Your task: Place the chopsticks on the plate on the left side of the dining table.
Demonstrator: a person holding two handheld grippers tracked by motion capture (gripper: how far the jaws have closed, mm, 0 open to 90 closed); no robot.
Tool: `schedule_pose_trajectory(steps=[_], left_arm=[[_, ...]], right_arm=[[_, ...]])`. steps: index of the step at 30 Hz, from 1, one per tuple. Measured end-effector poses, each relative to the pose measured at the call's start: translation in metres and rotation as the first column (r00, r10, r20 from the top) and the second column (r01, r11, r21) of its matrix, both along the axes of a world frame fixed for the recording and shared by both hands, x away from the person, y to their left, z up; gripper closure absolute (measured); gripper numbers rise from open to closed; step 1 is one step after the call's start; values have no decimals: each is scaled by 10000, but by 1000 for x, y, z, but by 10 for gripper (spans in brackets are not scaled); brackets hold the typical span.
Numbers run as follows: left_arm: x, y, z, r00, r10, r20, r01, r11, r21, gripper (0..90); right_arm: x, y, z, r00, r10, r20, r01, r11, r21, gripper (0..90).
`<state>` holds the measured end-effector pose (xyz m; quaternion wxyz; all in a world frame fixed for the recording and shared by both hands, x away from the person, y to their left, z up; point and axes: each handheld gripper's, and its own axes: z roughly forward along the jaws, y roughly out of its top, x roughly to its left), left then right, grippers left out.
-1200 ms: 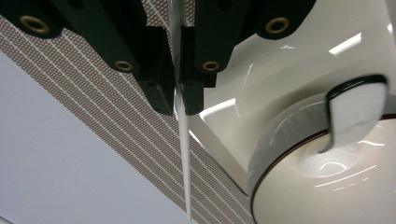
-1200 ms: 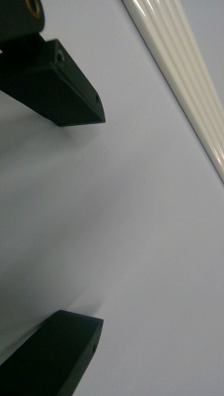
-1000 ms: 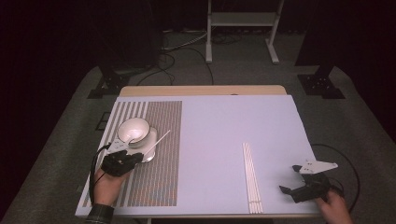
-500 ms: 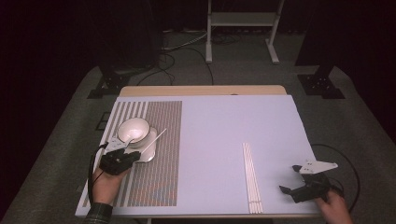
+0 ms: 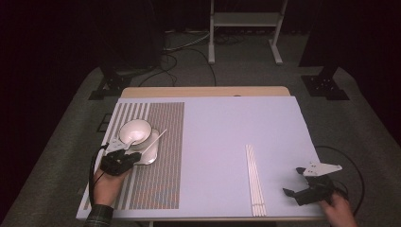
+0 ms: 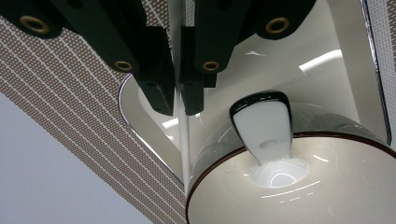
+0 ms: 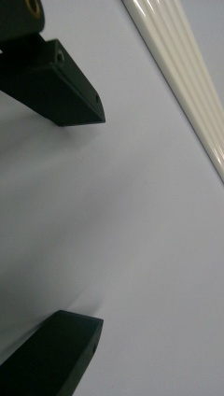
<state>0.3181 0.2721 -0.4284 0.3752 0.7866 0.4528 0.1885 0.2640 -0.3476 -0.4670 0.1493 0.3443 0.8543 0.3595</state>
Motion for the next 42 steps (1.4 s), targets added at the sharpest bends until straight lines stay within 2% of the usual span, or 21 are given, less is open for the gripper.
schedule_pose_trajectory(steps=[42], left_arm=[[5, 8, -7, 9995, 257, -163, -257, 9997, 8, 836]], right_arm=[[0, 0, 0, 10000, 2, 4, -2, 10000, 0, 22]])
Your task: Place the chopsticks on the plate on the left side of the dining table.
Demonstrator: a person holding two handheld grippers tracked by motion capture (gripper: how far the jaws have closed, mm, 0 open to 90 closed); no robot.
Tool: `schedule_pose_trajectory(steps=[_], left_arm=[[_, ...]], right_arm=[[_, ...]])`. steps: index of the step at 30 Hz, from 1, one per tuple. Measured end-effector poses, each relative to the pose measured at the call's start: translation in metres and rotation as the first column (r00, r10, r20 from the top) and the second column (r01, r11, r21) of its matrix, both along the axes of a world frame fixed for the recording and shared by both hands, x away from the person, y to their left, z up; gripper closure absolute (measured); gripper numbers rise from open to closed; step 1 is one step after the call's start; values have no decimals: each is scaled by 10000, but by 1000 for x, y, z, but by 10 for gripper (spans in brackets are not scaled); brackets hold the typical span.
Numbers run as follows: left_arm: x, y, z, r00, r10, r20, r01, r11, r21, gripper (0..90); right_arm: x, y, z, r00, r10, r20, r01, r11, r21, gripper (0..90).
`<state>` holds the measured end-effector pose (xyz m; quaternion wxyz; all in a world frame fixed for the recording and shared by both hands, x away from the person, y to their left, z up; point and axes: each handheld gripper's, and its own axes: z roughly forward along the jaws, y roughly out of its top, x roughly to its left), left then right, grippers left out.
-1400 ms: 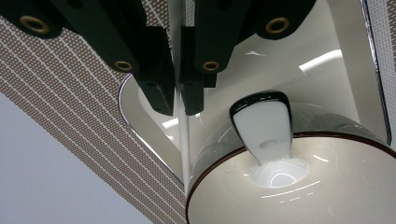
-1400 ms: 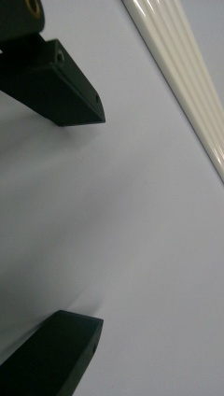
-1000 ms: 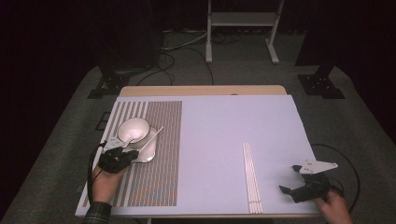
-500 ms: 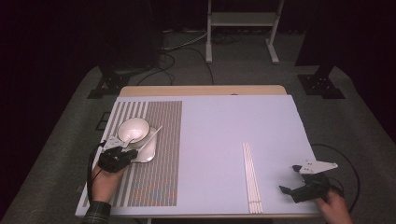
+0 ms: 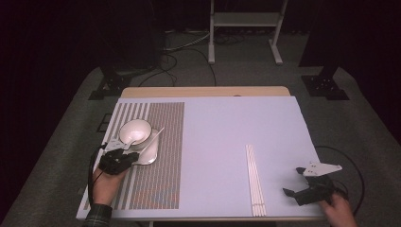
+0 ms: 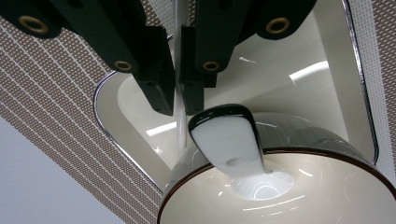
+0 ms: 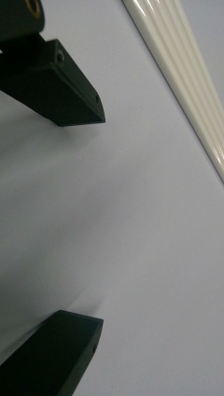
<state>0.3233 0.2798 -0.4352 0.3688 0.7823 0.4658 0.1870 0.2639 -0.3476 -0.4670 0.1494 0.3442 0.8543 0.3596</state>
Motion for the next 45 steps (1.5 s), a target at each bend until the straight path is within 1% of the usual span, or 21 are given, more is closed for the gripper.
schedule_pose_trajectory(steps=[4, 14, 19, 21, 24, 27, 31, 35, 37, 40, 41, 42, 43, 45], left_arm=[[0, 1, 0, 10000, -8, -17, 8, 10000, -12, 832], [0, 3, 0, 9999, 83, 80, -82, 9999, -108, 821], [-2, 4, 0, 9999, 98, 109, -96, 9997, -230, 794], [-2, 4, 0, 9999, 94, 126, -91, 9997, -224, 793], [-3, 3, 1, 9999, 78, 132, -75, 9997, -223, 767], [-4, 2, 2, 9998, 72, 174, -68, 9997, -224, 761], [-6, 3, 4, 9996, 125, 255, -116, 9994, -339, 750], [-7, 2, 5, 9996, 73, 283, -63, 9994, -348, 752], [-8, 1, 5, 9996, 39, 262, -29, 9994, -352, 768], [-9, 0, 7, 9995, -42, 316, 55, 9992, -406, 823], [-10, 0, 7, 9995, -57, 315, 71, 9990, -452, 823], [-11, -2, 9, 9992, -47, 389, 65, 9989, -463, 853], [-12, -3, 9, 9992, -79, 391, 100, 9985, -540, 867], [-14, -4, 11, 9992, -104, 386, 125, 9984, -548, 898]], right_arm=[[0, 0, 0, 10000, -2, 2, 2, 10000, 6, 22], [0, 0, 0, 10000, -1, -1, 1, 10000, 1, 22], [0, 0, 0, 10000, -1, -1, 1, 10000, 1, 22], [0, 0, 0, 10000, -2, -2, 2, 10000, 1, 22], [0, 0, 0, 10000, -1, -2, 1, 10000, 3, 22], [0, 0, 0, 10000, -1, 4, 1, 10000, 3, 22], [0, 0, 0, 10000, -3, 3, 3, 10000, 5, 22], [0, 0, 0, 10000, -2, 2, 2, 10000, 5, 22], [0, 0, 0, 10000, -3, 2, 3, 10000, 5, 22], [0, 0, 0, 10000, -1, 4, 1, 10000, 5, 22], [0, 0, 0, 10000, -2, 2, 2, 10000, 6, 22], [0, 0, 0, 10000, -2, 2, 2, 10000, 6, 22], [0, 0, 0, 10000, -2, 1, 2, 10000, 8, 22], [0, 0, 0, 10000, -2, -1, 2, 10000, 6, 22]])
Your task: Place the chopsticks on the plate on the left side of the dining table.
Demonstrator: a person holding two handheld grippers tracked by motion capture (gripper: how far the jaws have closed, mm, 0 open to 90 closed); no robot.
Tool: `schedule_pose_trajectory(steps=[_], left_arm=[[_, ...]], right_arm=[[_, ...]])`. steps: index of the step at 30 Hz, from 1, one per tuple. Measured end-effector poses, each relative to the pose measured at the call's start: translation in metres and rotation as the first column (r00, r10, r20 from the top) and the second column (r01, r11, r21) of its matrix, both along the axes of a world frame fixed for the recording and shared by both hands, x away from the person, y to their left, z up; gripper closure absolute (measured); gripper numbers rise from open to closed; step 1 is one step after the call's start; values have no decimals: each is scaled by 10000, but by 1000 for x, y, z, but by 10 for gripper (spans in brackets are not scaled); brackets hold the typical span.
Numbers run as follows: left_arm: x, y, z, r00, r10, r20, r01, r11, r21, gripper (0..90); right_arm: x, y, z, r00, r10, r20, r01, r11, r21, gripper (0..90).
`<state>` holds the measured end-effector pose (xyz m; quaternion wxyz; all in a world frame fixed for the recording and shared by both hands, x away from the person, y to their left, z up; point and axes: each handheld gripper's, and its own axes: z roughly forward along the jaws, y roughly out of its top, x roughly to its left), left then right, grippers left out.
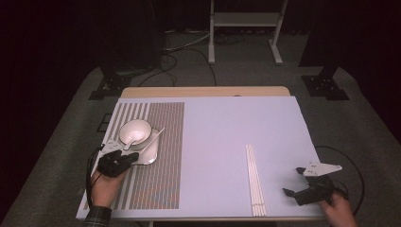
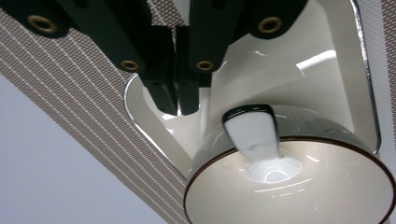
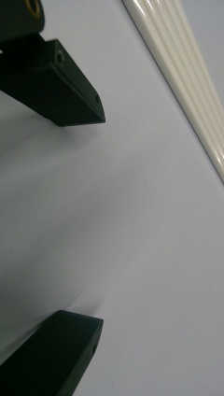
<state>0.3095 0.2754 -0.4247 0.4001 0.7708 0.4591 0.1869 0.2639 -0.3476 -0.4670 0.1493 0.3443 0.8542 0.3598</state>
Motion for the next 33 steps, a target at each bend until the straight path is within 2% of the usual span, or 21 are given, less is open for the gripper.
schedule_pose_trajectory(steps=[2, 8, 12, 17, 26, 32, 33], left_arm=[[-2, -2, 2, 10000, -30, 20, 30, 10000, 80, 898], [-9, -13, 8, 9994, -219, 261, 223, 9996, -146, 891], [-10, -22, 8, 9988, -403, 281, 409, 9990, -190, 823], [-11, -34, 8, 9977, -581, 353, 591, 9979, -266, 696], [-10, -52, 8, 9949, -963, 283, 971, 9949, -282, 517], [-10, -61, 7, 9929, -1146, 318, 1155, 9928, -305, 388], [-10, -62, 7, 9929, -1148, 326, 1158, 9928, -302, 388]], right_arm=[[0, 0, 0, 10000, 2, -2, -2, 10000, -5, 22], [0, 0, 0, 10000, 0, 2, 0, 10000, -1, 22], [0, 0, 0, 10000, 3, 5, -3, 10000, -1, 22], [0, 0, 0, 10000, 0, 4, 0, 10000, -2, 22], [0, 0, 0, 10000, 2, 10, -2, 10000, -4, 22], [0, 0, 0, 10000, 1, 10, -1, 10000, -2, 22], [0, 0, 0, 10000, 0, 9, 0, 10000, -4, 22]])
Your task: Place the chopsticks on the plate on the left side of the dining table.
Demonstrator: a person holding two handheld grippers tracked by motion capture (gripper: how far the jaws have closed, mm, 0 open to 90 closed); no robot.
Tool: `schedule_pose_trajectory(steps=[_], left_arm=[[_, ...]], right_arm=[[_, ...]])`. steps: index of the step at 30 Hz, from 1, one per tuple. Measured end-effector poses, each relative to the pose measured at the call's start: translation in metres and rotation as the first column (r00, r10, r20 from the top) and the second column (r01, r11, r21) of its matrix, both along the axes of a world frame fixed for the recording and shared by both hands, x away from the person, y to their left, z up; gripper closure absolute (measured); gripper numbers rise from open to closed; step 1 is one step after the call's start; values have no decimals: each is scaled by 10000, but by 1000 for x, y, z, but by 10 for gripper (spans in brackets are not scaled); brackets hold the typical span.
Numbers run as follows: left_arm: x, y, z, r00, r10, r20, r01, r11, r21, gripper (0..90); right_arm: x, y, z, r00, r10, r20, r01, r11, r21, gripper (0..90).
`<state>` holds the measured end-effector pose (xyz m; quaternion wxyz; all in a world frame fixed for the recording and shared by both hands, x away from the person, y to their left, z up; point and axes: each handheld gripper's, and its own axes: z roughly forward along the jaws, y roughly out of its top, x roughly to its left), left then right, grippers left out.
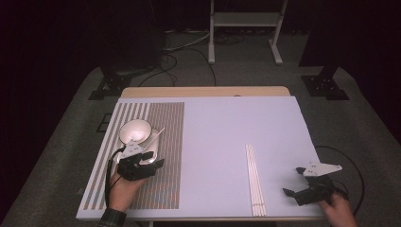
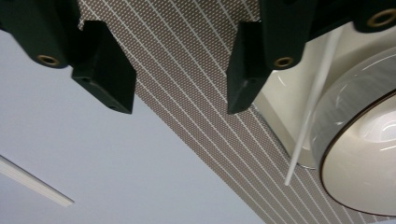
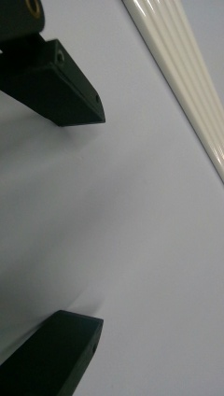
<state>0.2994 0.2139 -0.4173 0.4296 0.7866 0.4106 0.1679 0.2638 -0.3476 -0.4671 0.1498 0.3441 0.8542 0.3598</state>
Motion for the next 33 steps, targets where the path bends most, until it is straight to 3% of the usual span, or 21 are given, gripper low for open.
schedule_pose_trajectory(steps=[8, 14, 19, 22, 33], left_arm=[[0, -16, -1, 9997, -192, -162, 193, 9998, 40, 204], [0, -29, -1, 9987, -478, -151, 478, 9989, 19, 151], [0, -39, -2, 9982, -590, -143, 592, 9982, 128, 32], [0, -45, -3, 9973, -707, -219, 712, 9971, 249, 18], [-1, -70, -1, 9895, -1400, -351, 1403, 9901, 64, 9]], right_arm=[[0, 0, 0, 10000, 2, -2, -2, 10000, 1, 22], [0, 0, 0, 10000, 0, -1, 0, 10000, 1, 22], [0, 0, 0, 10000, 2, -2, -2, 10000, 3, 22], [0, 0, 0, 10000, 0, -2, 0, 10000, 1, 22], [0, 0, 0, 10000, 3, -3, -3, 10000, 1, 22]])
